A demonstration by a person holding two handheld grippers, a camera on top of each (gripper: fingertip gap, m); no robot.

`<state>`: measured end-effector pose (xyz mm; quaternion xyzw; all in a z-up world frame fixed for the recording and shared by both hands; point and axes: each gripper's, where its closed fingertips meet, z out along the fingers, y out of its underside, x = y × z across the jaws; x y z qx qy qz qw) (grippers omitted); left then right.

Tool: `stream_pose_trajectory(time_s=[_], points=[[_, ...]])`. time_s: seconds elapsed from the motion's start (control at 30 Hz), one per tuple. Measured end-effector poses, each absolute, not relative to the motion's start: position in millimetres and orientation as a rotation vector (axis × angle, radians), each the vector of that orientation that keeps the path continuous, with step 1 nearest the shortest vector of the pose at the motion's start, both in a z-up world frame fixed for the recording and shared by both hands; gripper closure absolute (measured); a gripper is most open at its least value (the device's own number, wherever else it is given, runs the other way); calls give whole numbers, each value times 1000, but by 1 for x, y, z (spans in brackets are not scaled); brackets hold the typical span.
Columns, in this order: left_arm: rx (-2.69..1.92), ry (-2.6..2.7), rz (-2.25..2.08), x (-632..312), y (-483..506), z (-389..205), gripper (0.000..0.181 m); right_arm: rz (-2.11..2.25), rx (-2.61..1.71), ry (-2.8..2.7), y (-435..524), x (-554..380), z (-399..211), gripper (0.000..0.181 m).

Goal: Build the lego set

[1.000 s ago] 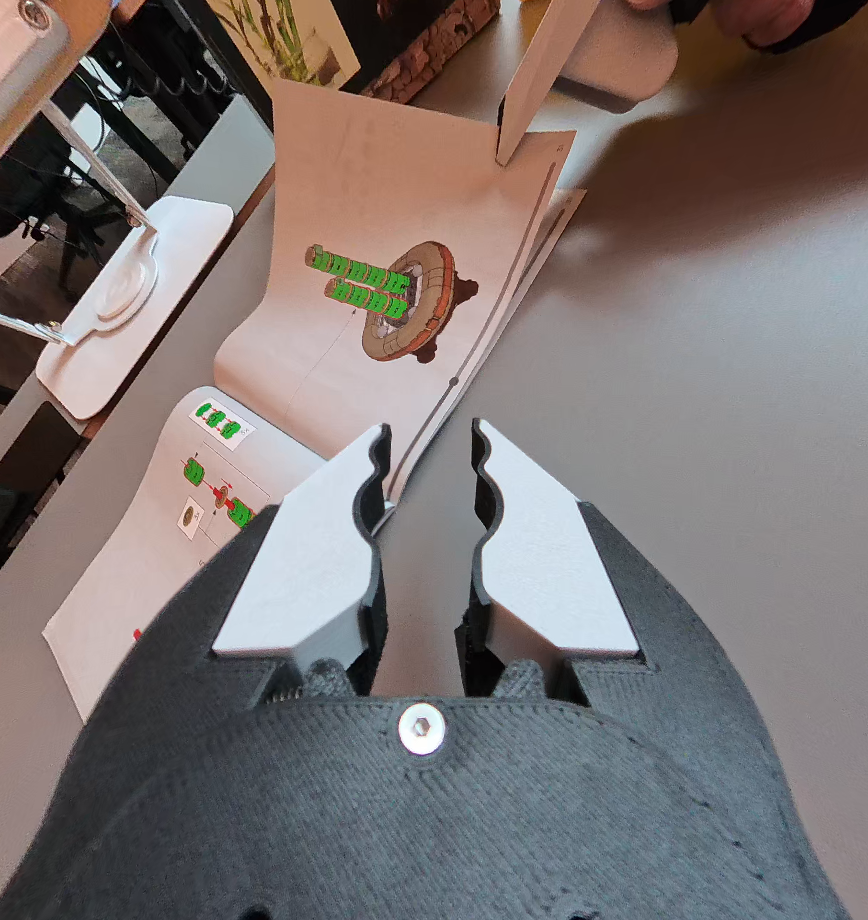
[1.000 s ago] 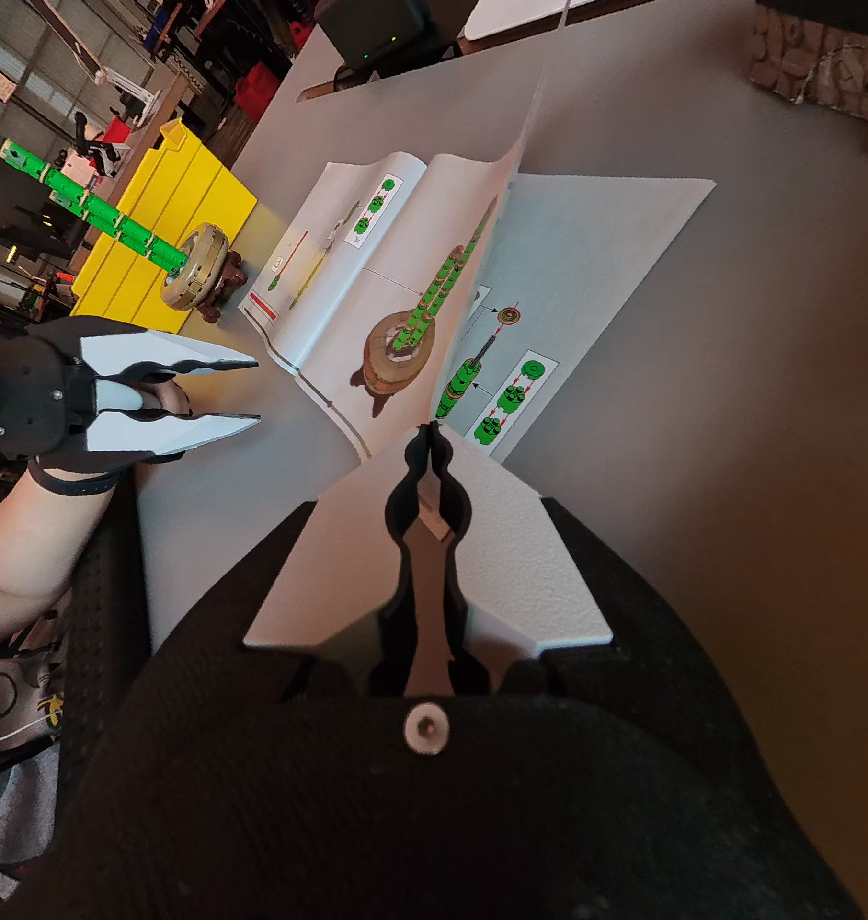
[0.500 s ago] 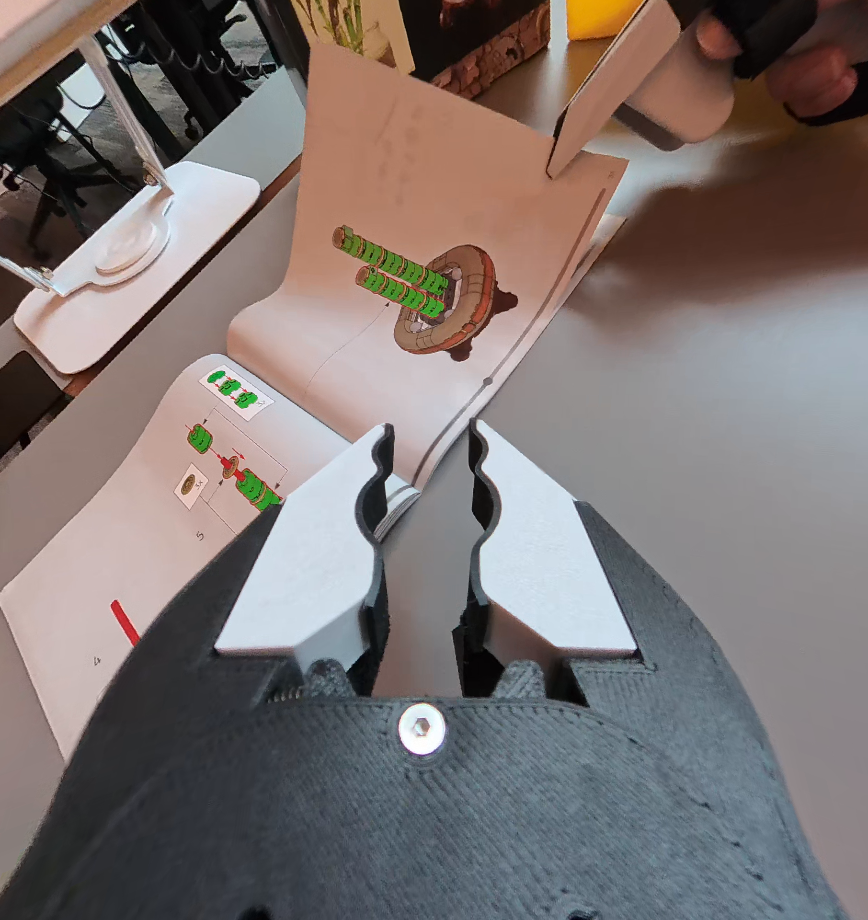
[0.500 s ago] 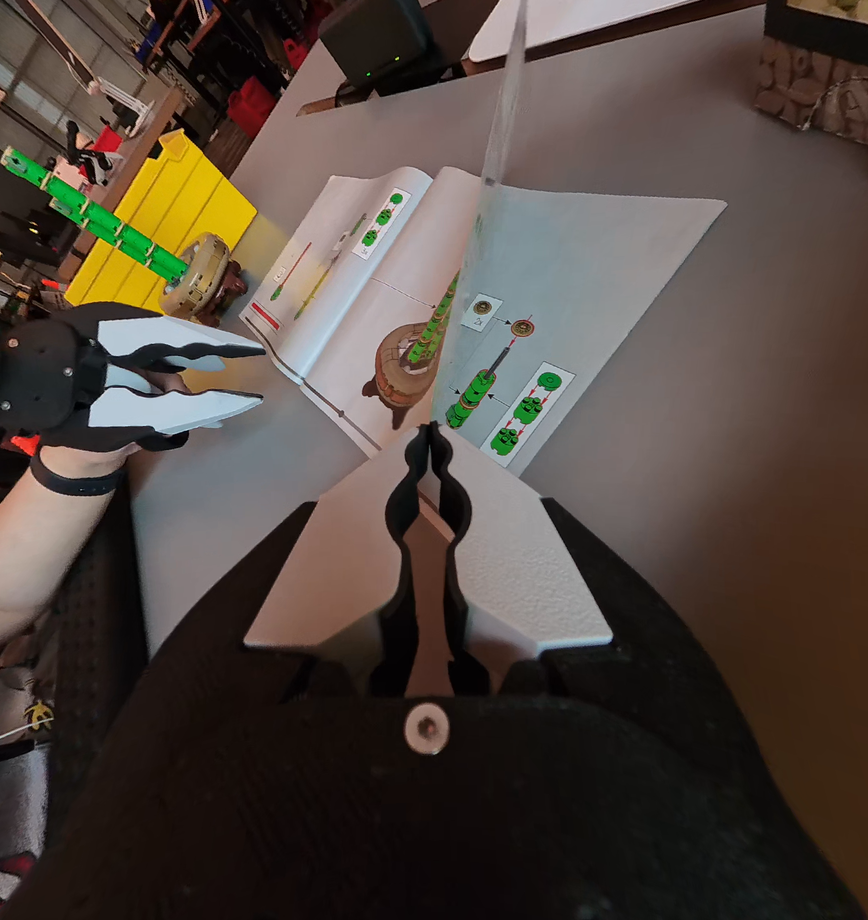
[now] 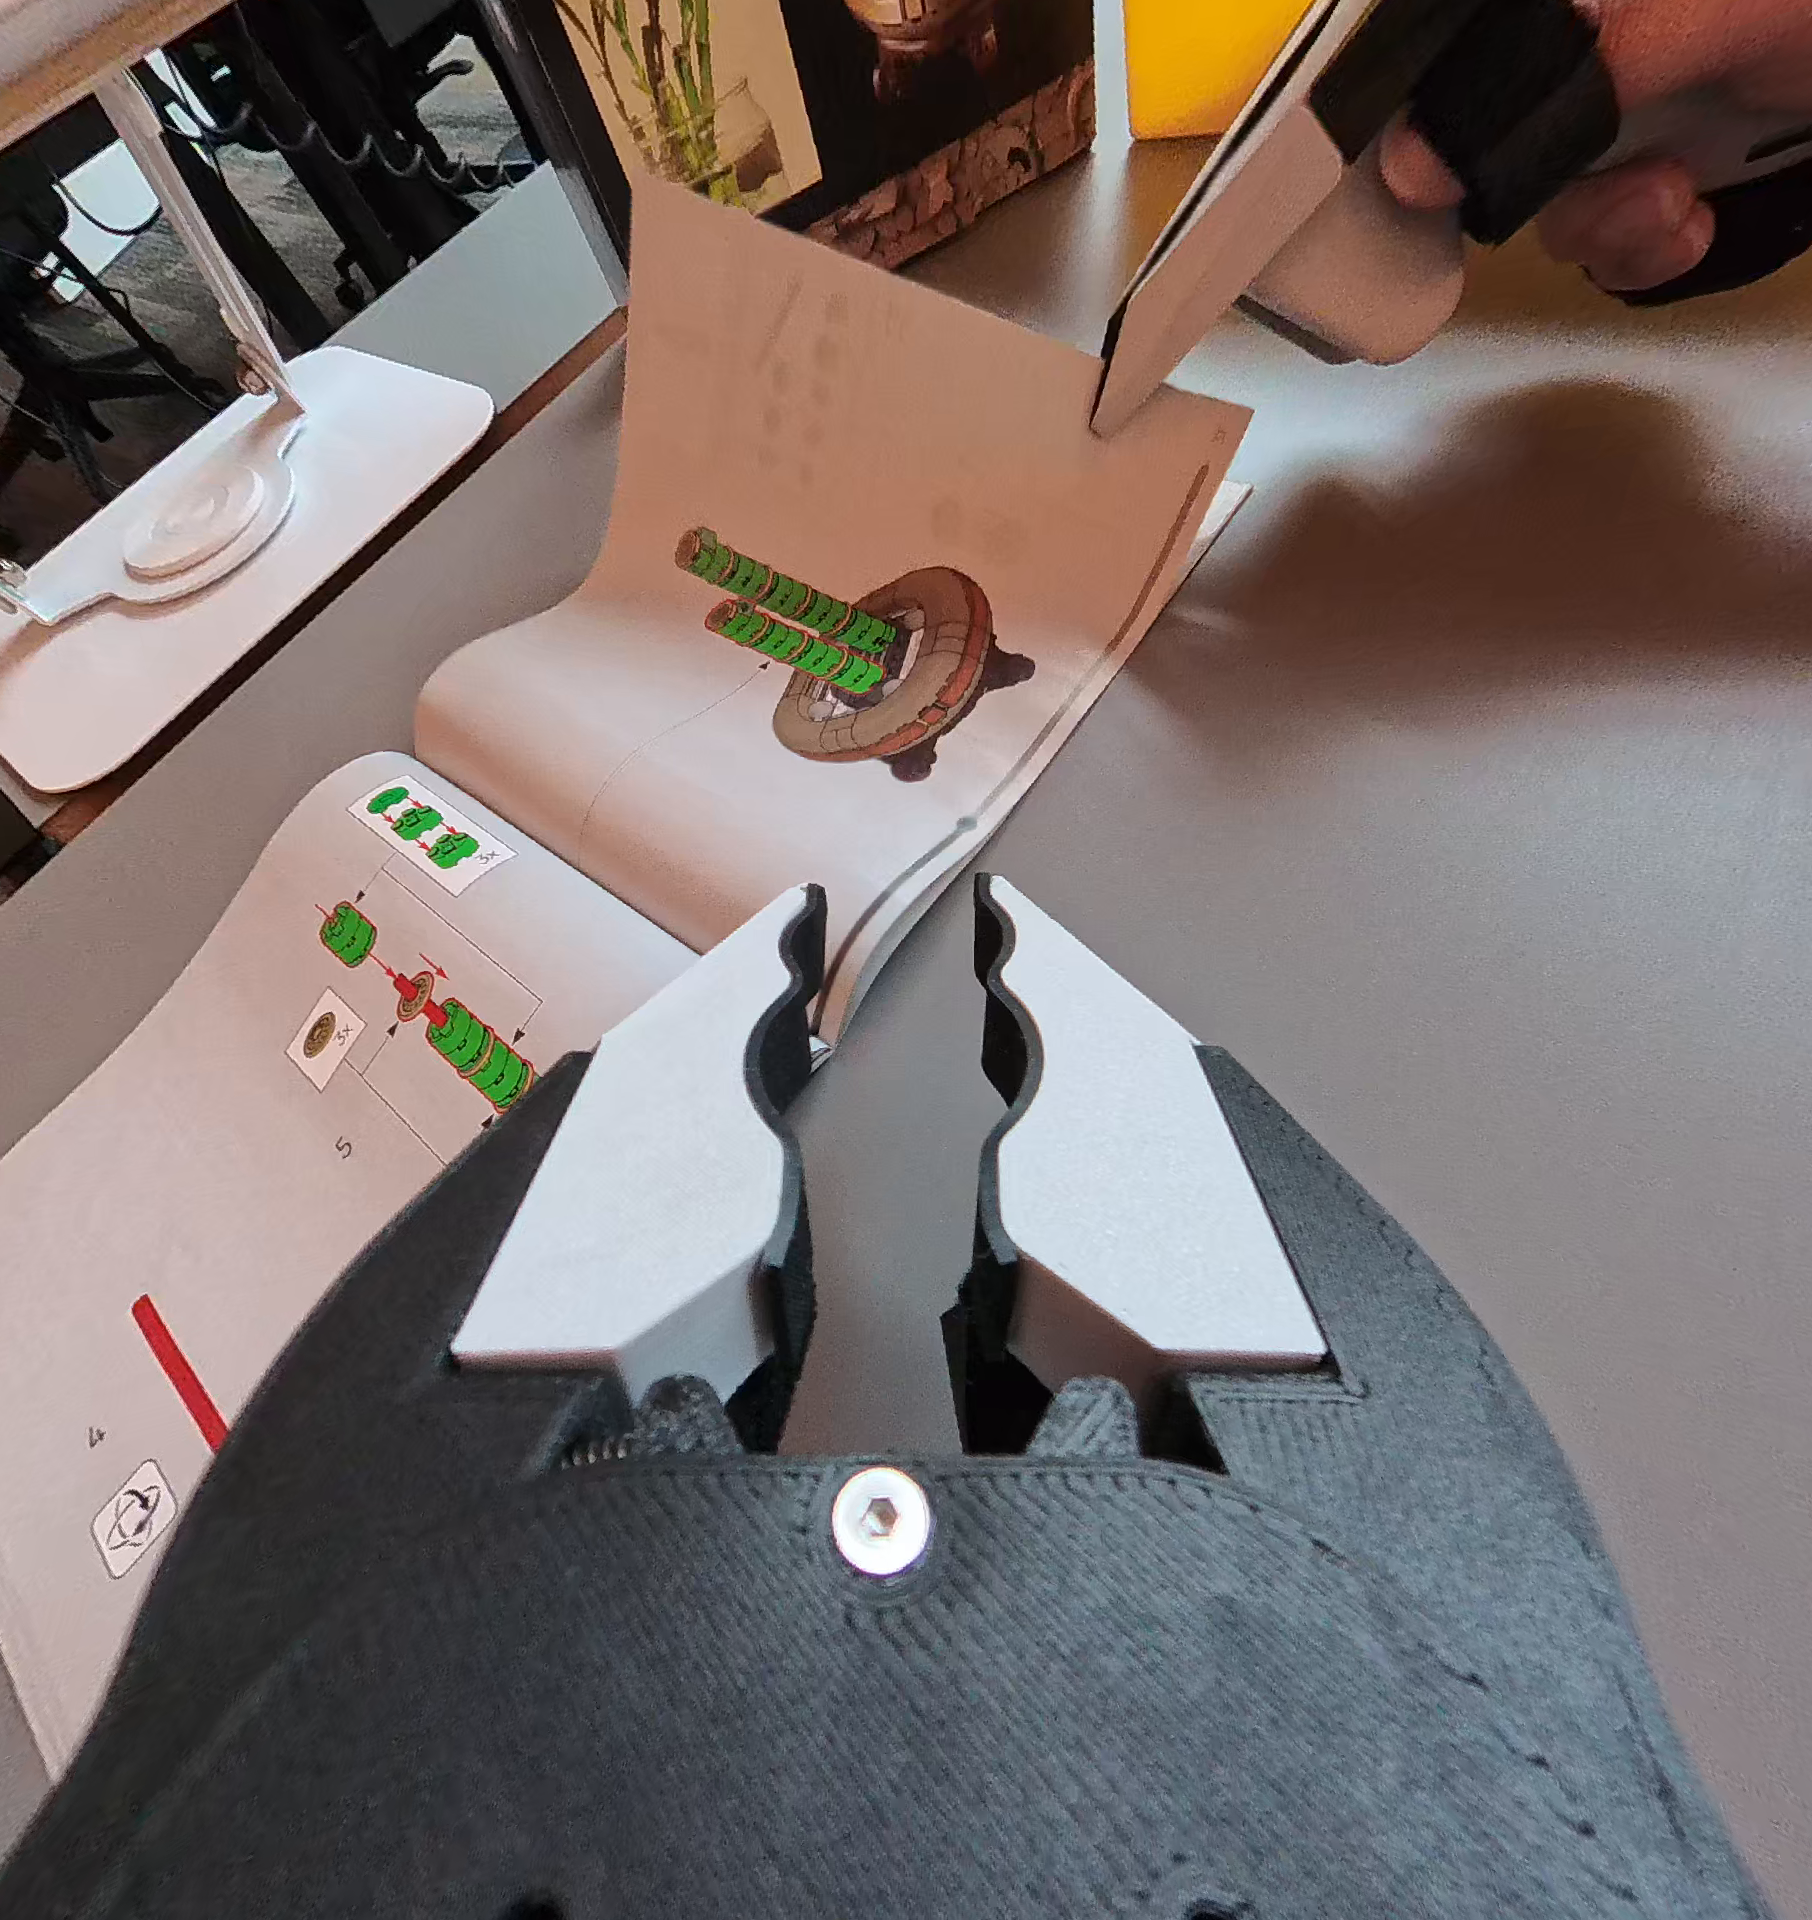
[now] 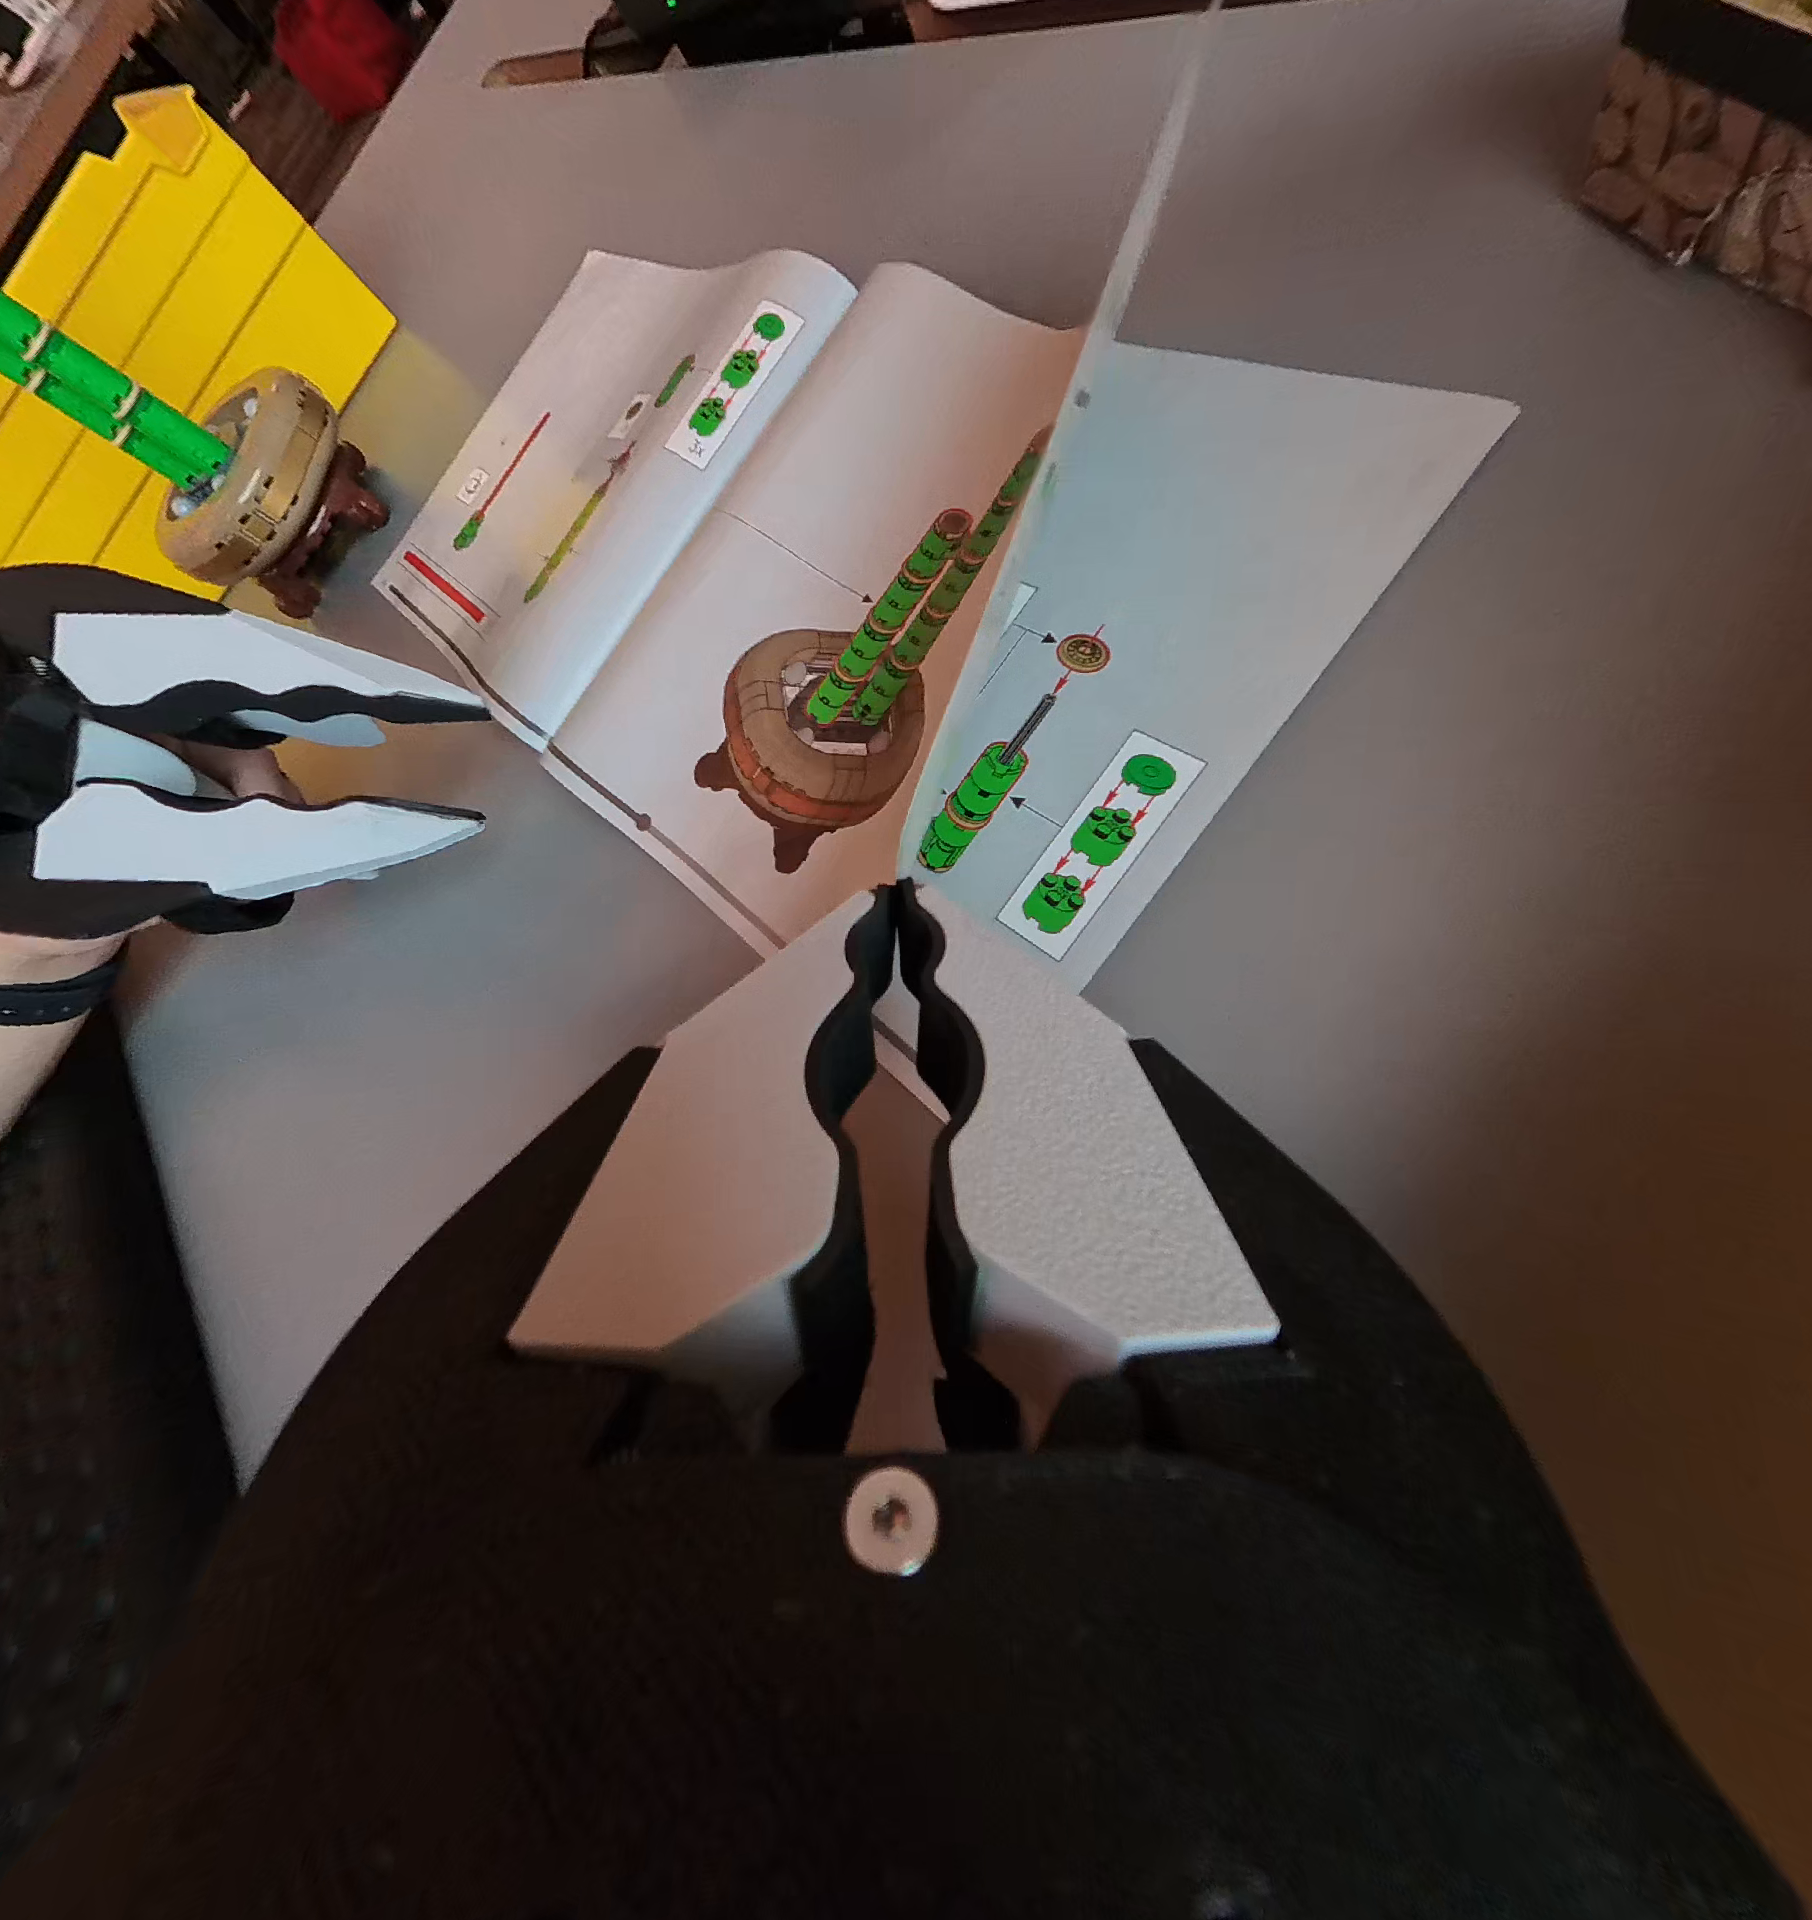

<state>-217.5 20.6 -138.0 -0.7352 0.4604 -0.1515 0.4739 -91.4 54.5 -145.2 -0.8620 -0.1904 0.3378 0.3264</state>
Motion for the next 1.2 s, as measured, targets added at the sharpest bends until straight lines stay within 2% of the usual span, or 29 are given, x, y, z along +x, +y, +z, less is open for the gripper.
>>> stream_pose_trajectory(time_s=[0.57, 1.2], points=[[-1797, 1123, -424, -215, 19, -135, 155, 746, -2290, -537, 65, -105, -134, 181], [-1848, 1084, -430, -227, 31, -145, 155, 913, -2195, -444, 65, -92, -122, 181]])
